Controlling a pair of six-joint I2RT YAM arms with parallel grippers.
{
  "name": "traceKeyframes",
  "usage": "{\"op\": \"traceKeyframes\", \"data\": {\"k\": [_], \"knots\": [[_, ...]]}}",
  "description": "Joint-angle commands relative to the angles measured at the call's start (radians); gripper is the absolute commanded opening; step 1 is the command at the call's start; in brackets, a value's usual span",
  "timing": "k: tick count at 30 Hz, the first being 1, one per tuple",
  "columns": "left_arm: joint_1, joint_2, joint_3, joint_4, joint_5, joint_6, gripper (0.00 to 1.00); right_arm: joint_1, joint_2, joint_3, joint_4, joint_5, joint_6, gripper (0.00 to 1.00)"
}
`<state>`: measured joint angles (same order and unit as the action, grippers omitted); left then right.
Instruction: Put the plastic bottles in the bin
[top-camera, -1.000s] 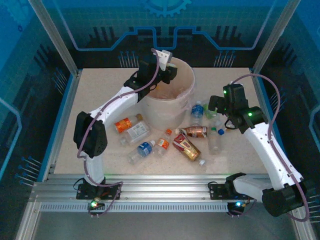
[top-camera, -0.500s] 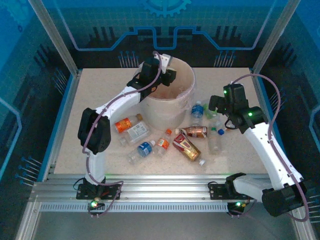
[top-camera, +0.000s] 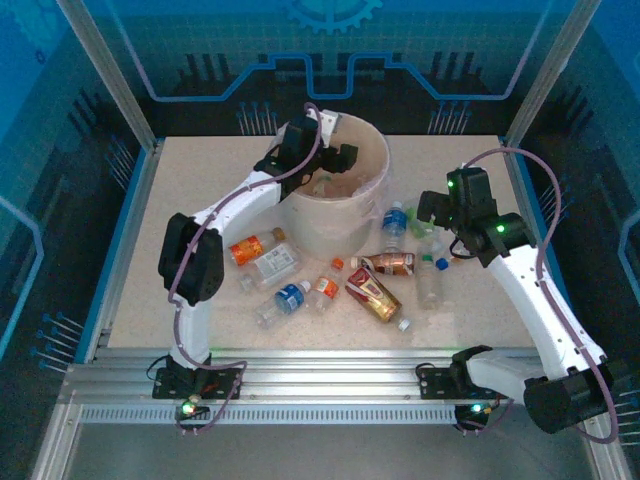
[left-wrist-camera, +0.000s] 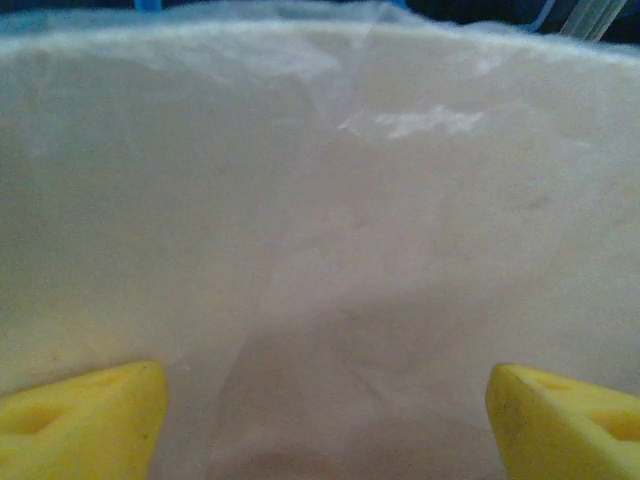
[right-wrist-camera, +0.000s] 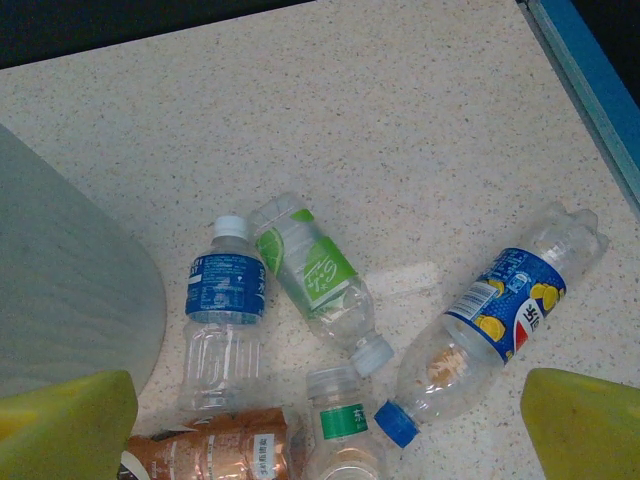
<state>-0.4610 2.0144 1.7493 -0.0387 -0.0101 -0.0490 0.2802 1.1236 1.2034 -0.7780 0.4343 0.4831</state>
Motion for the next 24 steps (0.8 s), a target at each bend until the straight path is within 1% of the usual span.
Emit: {"op": "traceKeyframes", "data": {"k": [1, 5, 12, 16, 20, 24], "knots": [[0.004, -0.014, 0.071, -0.012, -0.004, 0.017, 0.9, -0.018, -0.019, -0.015, -0.013, -0.006, 0.016, 1.0], [0.004, -0.049, 0.113, -0.033, -0.008, 0.031, 0.99, -0.018, -0.024, -0.015, -0.017, -0.006, 0.012, 1.0], [0.004, -0.139, 0.168, -0.064, -0.026, 0.054, 0.99, -0.017, -0.034, -0.013, -0.021, -0.01, 0.008, 1.0], [0.006, -0.202, 0.171, -0.077, -0.047, 0.067, 0.99, -0.017, -0.038, -0.01, -0.023, -0.016, 0.004, 1.0], [0.011, -0.277, 0.149, -0.093, -0.073, 0.075, 0.99, -0.018, -0.039, -0.008, -0.023, -0.023, 0.004, 1.0], [0.019, -0.364, 0.09, -0.088, -0.1, 0.084, 0.99, -0.017, -0.041, -0.009, -0.027, -0.029, 0.007, 1.0]]}}
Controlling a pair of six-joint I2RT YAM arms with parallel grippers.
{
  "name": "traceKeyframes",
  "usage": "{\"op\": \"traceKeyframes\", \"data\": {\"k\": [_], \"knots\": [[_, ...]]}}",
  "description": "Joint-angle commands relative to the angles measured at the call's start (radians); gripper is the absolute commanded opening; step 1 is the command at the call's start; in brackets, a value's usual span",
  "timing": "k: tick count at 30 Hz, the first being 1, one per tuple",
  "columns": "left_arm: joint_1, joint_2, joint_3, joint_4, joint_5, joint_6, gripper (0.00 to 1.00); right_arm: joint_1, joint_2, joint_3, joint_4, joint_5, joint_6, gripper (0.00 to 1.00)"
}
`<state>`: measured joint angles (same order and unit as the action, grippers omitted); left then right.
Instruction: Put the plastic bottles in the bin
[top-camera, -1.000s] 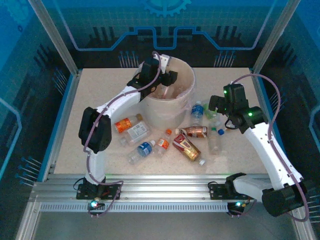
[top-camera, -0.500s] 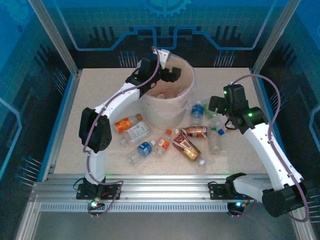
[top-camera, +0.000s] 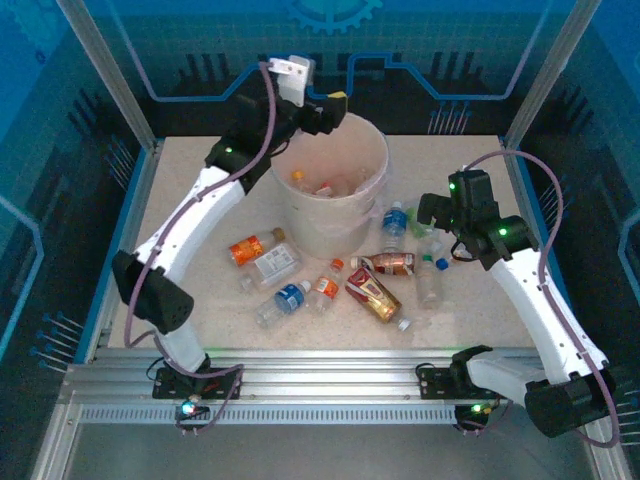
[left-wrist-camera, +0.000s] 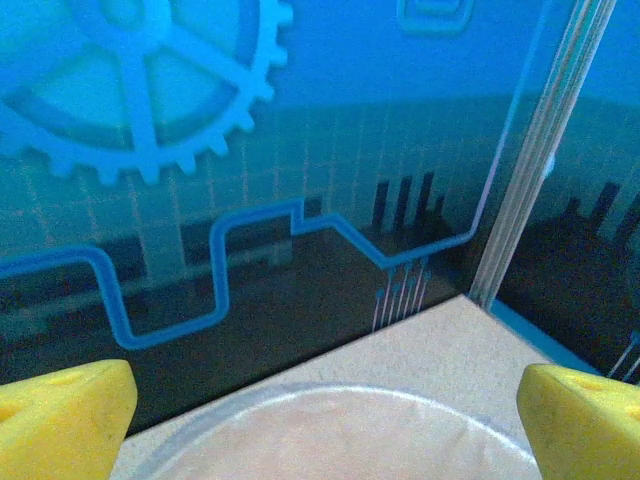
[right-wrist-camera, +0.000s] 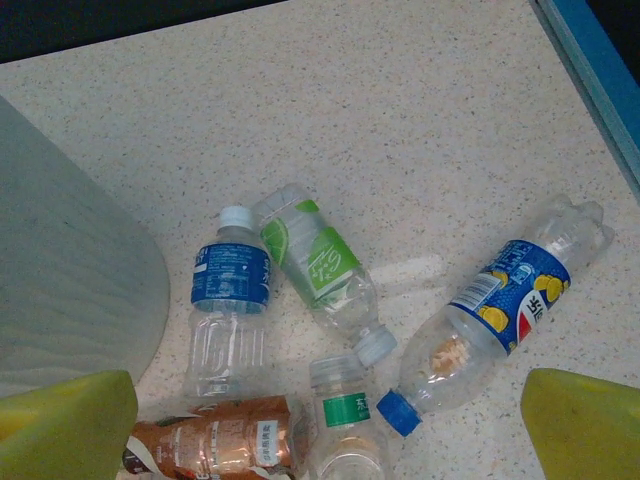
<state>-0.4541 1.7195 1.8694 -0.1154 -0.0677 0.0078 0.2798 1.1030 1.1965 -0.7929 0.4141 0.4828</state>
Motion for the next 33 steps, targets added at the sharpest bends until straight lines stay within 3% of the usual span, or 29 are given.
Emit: {"op": "traceKeyframes", "data": {"k": [1, 20, 33], "knots": [[0.014, -0.095, -0.049, -0.012, -0.051, 0.029, 0.99, -0.017, -0.02, -0.003, -0.012, -0.011, 0.009, 1.0], [0.045, -0.536, -0.494, -0.047, -0.206, -0.099, 0.99, -0.016, -0.077, -0.057, -0.081, -0.094, 0.062, 1.0], [0.054, -0.675, -0.726, -0.083, -0.29, -0.187, 0.99, -0.012, -0.041, -0.193, -0.205, -0.204, 0.099, 0.99]]}}
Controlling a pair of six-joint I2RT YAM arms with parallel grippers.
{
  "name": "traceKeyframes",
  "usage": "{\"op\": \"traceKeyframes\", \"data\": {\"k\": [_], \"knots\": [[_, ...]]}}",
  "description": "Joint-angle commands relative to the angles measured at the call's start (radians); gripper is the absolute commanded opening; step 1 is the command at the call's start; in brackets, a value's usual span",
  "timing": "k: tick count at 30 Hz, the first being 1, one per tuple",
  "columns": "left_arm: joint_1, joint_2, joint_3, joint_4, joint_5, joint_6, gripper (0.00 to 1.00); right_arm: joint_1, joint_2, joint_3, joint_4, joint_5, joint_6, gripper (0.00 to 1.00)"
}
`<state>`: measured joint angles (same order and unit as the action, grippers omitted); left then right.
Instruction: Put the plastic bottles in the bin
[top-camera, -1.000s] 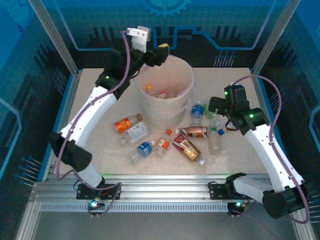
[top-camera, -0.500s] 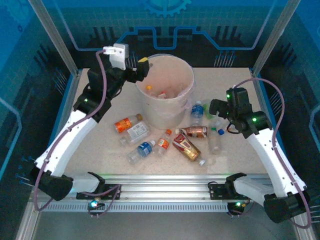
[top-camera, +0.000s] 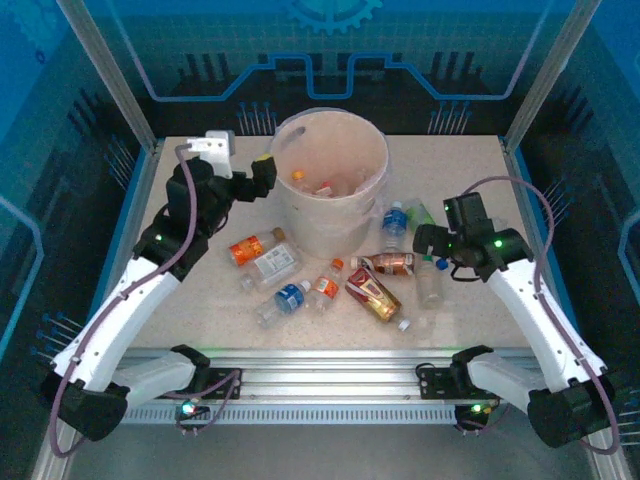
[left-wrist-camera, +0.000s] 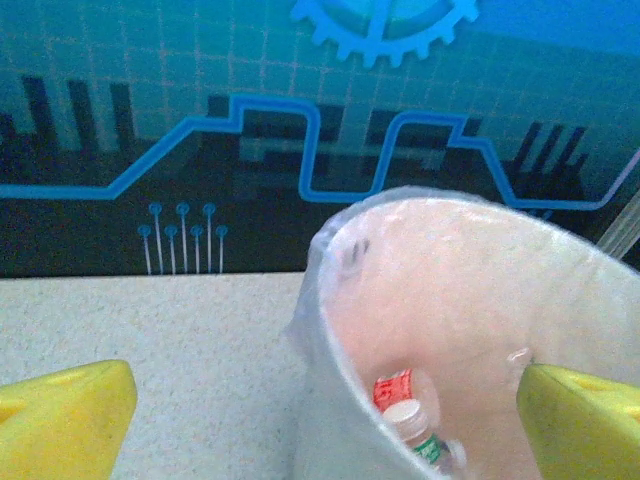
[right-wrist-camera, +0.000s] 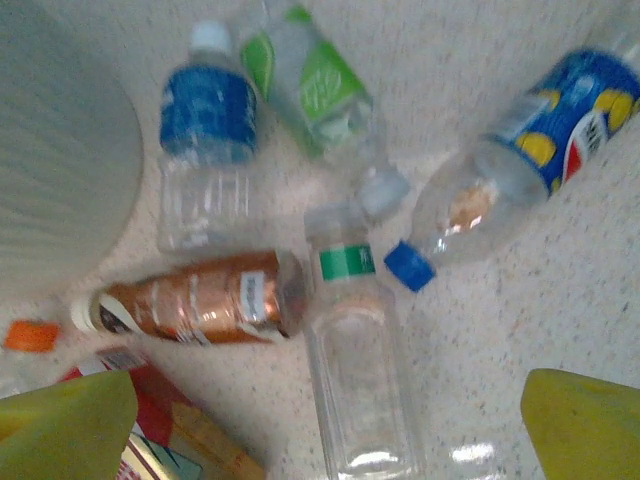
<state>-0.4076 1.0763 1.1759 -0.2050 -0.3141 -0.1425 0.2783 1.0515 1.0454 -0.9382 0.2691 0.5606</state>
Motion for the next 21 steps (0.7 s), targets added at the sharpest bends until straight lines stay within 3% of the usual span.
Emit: {"op": "traceKeyframes", "data": {"k": [1, 7, 21], "knots": [[0.009, -0.036, -0.044, 0.018, -0.045, -0.039, 0.99, -0.011, 0.017, -0.062, -0.059, -0.074, 0.022, 0.97], [0.013, -0.029, -0.058, 0.053, -0.043, -0.039, 0.99, -0.011, 0.073, -0.16, -0.019, -0.155, 0.03, 0.89], [0.031, 0.0, -0.057, 0.058, -0.039, -0.058, 0.99, -0.033, 0.227, -0.215, 0.07, -0.113, -0.011, 0.91]]}}
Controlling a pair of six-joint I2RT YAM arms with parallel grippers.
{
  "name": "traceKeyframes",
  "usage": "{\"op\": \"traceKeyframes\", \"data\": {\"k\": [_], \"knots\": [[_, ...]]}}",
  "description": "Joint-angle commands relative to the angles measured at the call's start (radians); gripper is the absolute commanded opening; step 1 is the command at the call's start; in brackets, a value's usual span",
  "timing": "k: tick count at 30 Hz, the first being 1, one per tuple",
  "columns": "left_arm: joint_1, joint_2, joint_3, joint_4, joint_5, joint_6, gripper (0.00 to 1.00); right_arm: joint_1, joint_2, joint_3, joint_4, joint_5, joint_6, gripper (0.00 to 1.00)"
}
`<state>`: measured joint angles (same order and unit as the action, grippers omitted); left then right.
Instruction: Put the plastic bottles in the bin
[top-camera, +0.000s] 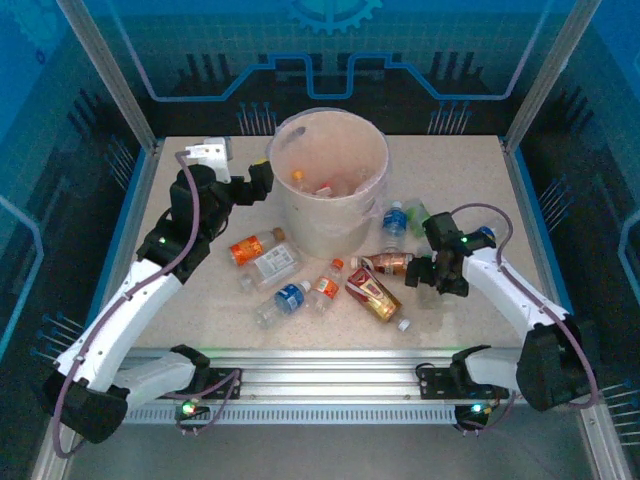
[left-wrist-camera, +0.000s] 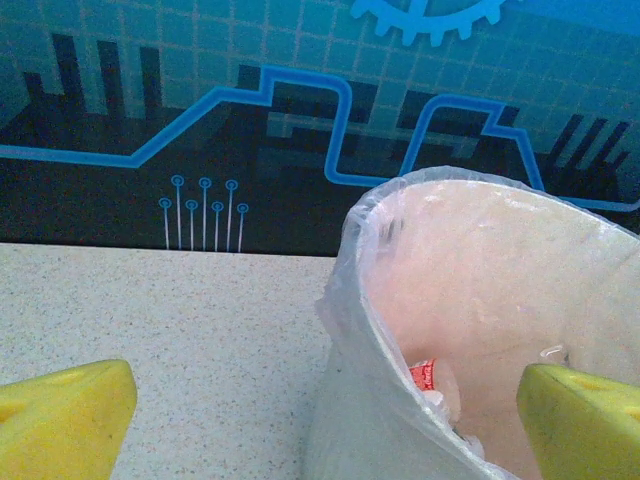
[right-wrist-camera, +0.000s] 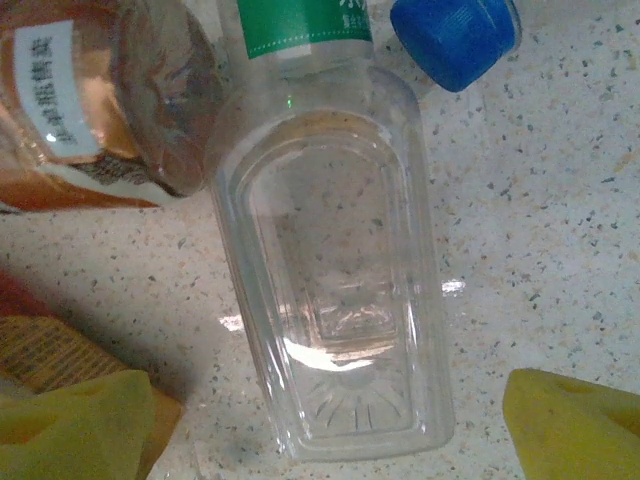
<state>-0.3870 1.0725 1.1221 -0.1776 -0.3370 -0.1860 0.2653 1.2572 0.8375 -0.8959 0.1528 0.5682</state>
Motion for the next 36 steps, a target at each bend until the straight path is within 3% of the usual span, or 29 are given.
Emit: {"op": "traceKeyframes", "data": {"k": [1, 24, 36], "knots": [[0.012, 0.005, -0.002, 0.031, -0.014, -0.018, 0.99, -0.024, 0.033, -0.008, 0.035, 0.0, -0.025, 0.9], [0.039, 0.02, -0.012, 0.028, -0.004, -0.043, 0.99, -0.062, 0.171, -0.057, 0.149, -0.023, -0.073, 0.7], [0.053, 0.016, -0.019, 0.029, -0.002, -0.058, 0.99, -0.059, 0.143, -0.051, 0.13, -0.026, -0.082, 0.49]]}}
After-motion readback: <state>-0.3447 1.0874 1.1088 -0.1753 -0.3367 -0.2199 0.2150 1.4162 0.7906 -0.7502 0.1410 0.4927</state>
